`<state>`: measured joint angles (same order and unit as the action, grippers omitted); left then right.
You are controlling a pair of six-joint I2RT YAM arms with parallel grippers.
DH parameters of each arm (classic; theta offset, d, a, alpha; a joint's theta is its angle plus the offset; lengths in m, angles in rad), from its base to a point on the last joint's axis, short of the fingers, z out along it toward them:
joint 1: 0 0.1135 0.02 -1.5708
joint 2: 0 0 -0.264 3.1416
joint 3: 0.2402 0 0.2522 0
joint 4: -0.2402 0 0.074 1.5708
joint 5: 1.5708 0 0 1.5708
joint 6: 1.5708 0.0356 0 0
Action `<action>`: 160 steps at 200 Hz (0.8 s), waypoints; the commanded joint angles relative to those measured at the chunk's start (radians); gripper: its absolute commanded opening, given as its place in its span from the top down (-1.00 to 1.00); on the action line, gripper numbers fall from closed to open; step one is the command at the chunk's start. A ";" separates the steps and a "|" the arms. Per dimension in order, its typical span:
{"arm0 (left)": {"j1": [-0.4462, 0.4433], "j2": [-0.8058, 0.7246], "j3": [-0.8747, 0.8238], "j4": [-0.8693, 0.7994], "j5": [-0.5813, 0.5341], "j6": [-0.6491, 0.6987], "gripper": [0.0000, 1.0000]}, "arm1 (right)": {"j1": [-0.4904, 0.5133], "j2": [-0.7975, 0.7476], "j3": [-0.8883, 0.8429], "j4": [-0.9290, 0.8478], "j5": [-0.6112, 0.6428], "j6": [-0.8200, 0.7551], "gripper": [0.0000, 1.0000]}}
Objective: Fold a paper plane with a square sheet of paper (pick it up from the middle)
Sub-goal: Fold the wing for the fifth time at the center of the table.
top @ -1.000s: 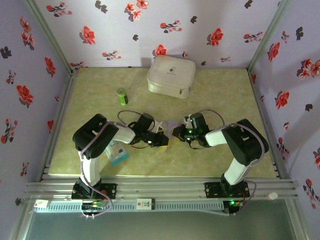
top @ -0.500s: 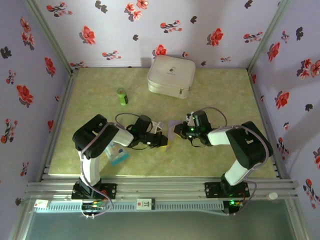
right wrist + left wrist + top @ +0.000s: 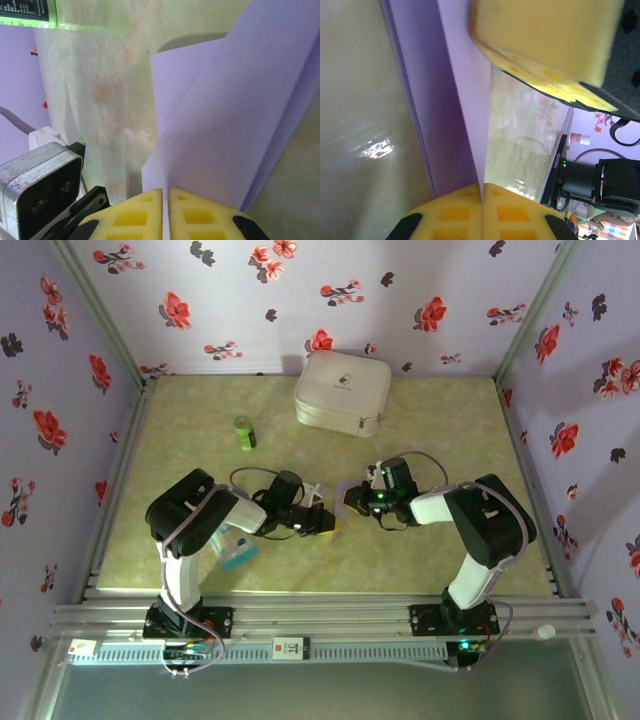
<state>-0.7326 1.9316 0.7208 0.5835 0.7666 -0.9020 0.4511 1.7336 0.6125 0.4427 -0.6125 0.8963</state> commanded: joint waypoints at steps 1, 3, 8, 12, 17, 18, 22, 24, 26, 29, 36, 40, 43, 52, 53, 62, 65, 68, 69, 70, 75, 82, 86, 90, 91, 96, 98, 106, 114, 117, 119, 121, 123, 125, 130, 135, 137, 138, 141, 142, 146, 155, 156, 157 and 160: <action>0.019 0.042 -0.038 -0.117 -0.058 0.000 1.00 | -0.004 0.034 0.024 -0.035 0.007 -0.033 0.79; 0.019 0.043 -0.038 -0.118 -0.058 0.000 1.00 | -0.004 0.036 0.024 -0.039 0.011 -0.033 0.79; 0.019 0.044 -0.038 -0.120 -0.058 0.001 1.00 | -0.005 0.044 0.028 -0.048 0.019 -0.034 0.79; 0.019 0.043 -0.037 -0.123 -0.059 0.002 1.00 | -0.005 0.051 0.028 -0.055 0.024 -0.034 0.80; 0.019 0.044 -0.035 -0.129 -0.060 0.004 1.00 | -0.005 0.061 0.031 -0.065 0.031 -0.034 0.80; 0.019 0.042 -0.035 -0.130 -0.060 0.004 1.00 | -0.005 0.062 0.031 -0.066 0.033 -0.034 0.80; 0.019 0.041 -0.034 -0.134 -0.059 0.007 1.00 | -0.005 0.068 0.031 -0.071 0.037 -0.034 0.81; 0.019 0.041 -0.035 -0.136 -0.058 0.007 1.00 | -0.005 0.070 0.030 -0.071 0.039 -0.033 0.81; 0.019 0.042 -0.034 -0.138 -0.060 0.008 1.00 | -0.005 0.074 0.030 -0.071 0.040 -0.033 0.81; 0.019 0.041 -0.034 -0.141 -0.059 0.009 1.00 | -0.005 0.079 0.029 -0.071 0.043 -0.030 0.81; 0.019 0.037 -0.033 -0.147 -0.059 0.014 1.00 | -0.004 0.088 0.027 -0.073 0.048 -0.024 0.81; 0.019 0.037 -0.033 -0.152 -0.060 0.016 0.99 | -0.005 0.092 0.027 -0.075 0.051 -0.022 0.81; 0.019 0.034 -0.031 -0.157 -0.059 0.020 0.98 | -0.004 0.097 0.027 -0.076 0.053 -0.022 0.81; 0.019 0.029 -0.031 -0.171 -0.058 0.029 0.95 | -0.004 0.107 0.027 -0.074 0.052 -0.020 0.82; 0.019 0.029 -0.030 -0.173 -0.058 0.030 0.95 | -0.004 0.108 0.028 -0.073 0.052 -0.020 0.82; 0.019 0.023 -0.028 -0.186 -0.058 0.036 0.91 | -0.004 0.114 0.029 -0.075 0.052 -0.016 0.82; 0.019 0.021 -0.027 -0.190 -0.057 0.038 0.88 | -0.004 0.115 0.030 -0.076 0.052 -0.016 0.82; 0.019 0.020 -0.026 -0.195 -0.055 0.039 0.85 | -0.003 0.118 0.030 -0.076 0.054 -0.015 0.82; 0.019 0.020 -0.025 -0.196 -0.055 0.040 0.84 | -0.003 0.117 0.030 -0.076 0.054 -0.015 0.82; 0.019 0.018 -0.026 -0.196 -0.055 0.040 0.83 | -0.003 0.117 0.030 -0.076 0.053 -0.015 0.82; 0.019 0.015 -0.025 -0.203 -0.053 0.043 0.80 | -0.003 0.119 0.031 -0.078 0.055 -0.013 0.82; 0.019 0.008 -0.025 -0.212 -0.052 0.046 0.77 | -0.003 0.120 0.032 -0.081 0.057 -0.011 0.82; 0.019 0.004 -0.026 -0.218 -0.053 0.048 0.75 | -0.003 0.119 0.033 -0.083 0.057 -0.011 0.82; 0.019 -0.001 -0.025 -0.224 -0.053 0.052 0.73 | -0.003 0.118 0.033 -0.085 0.058 -0.011 0.82; 0.019 -0.002 -0.026 -0.226 -0.052 0.052 0.73 | -0.003 0.119 0.033 -0.084 0.057 -0.011 0.82; 0.019 -0.008 -0.026 -0.234 -0.051 0.056 0.72 | -0.003 0.118 0.034 -0.088 0.061 -0.010 0.82; 0.019 -0.009 -0.026 -0.237 -0.050 0.058 0.72 | -0.003 0.118 0.035 -0.089 0.060 -0.010 0.82; 0.019 -0.017 -0.025 -0.247 -0.044 0.062 0.71 | -0.003 0.118 0.035 -0.095 0.064 -0.009 0.82; 0.018 -0.024 -0.027 -0.250 -0.035 0.064 0.70 | -0.003 0.117 0.036 -0.100 0.065 -0.008 0.82; 0.017 -0.026 -0.028 -0.251 -0.031 0.064 0.70 | -0.002 0.117 0.037 -0.102 0.066 -0.008 0.82; 0.018 -0.027 -0.029 -0.251 -0.028 0.064 0.70 | -0.002 0.117 0.038 -0.102 0.066 -0.008 0.82; 0.018 -0.029 -0.029 -0.251 -0.025 0.063 0.70 | -0.002 0.117 0.036 -0.101 0.066 -0.007 0.82; 0.017 -0.029 -0.030 -0.251 -0.023 0.062 0.70 | -0.002 0.116 0.036 -0.103 0.066 -0.008 0.82; 0.016 -0.031 -0.031 -0.251 -0.020 0.062 0.70 | -0.002 0.116 0.036 -0.103 0.066 -0.008 0.82; 0.015 -0.034 -0.031 -0.251 -0.013 0.061 0.70 | -0.002 0.115 0.035 -0.104 0.066 -0.007 0.82; 0.013 -0.037 -0.033 -0.251 -0.006 0.062 0.70 | -0.002 0.112 0.035 -0.105 0.066 -0.007 0.82; 0.012 -0.039 -0.033 -0.251 -0.004 0.063 0.70 | -0.002 0.111 0.035 -0.107 0.067 -0.007 0.82; 0.013 -0.039 -0.034 -0.253 -0.003 0.064 0.70 | -0.002 0.111 0.036 -0.108 0.066 -0.007 0.82; 0.012 -0.041 -0.034 -0.254 0.000 0.063 0.71 | -0.001 0.109 0.035 -0.108 0.068 -0.007 0.82; 0.011 -0.042 -0.034 -0.255 0.000 0.064 0.71 | 0.000 0.110 0.035 -0.108 0.068 -0.007 0.82; 0.010 -0.046 -0.033 -0.258 0.004 0.066 0.72 | 0.000 0.108 0.035 -0.109 0.069 -0.007 0.82; 0.007 -0.051 -0.033 -0.264 0.011 0.071 0.75 | 0.000 0.104 0.035 -0.115 0.071 -0.008 0.82; 0.006 -0.051 -0.032 -0.266 0.012 0.072 0.76 | 0.001 0.103 0.035 -0.117 0.071 -0.008 0.82; 0.006 -0.052 -0.032 -0.267 0.012 0.073 0.77 | 0.000 0.103 0.035 -0.118 0.072 -0.008 0.82; 0.006 -0.054 -0.031 -0.272 0.013 0.076 0.78 | 0.001 0.101 0.035 -0.119 0.072 -0.008 0.82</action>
<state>-0.7300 1.8889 0.7277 0.4736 0.7685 -0.8654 0.4454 1.7889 0.6472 0.4129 -0.6399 0.8989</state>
